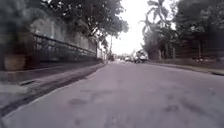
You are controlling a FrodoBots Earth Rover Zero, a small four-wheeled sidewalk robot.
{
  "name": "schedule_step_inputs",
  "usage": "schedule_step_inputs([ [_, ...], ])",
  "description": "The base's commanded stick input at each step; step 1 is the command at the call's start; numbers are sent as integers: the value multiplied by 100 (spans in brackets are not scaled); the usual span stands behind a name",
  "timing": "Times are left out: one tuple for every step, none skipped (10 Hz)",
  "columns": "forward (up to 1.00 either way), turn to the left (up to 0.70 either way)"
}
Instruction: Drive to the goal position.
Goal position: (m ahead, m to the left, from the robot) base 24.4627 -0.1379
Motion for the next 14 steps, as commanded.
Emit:
schedule_step_inputs([
  [100,0],
  [100,0],
  [100,0],
  [100,0],
  [100,0],
  [100,0],
  [100,0],
  [100,0],
  [100,0],
  [100,0],
  [100,0],
  [100,0],
  [100,0],
  [100,0],
])
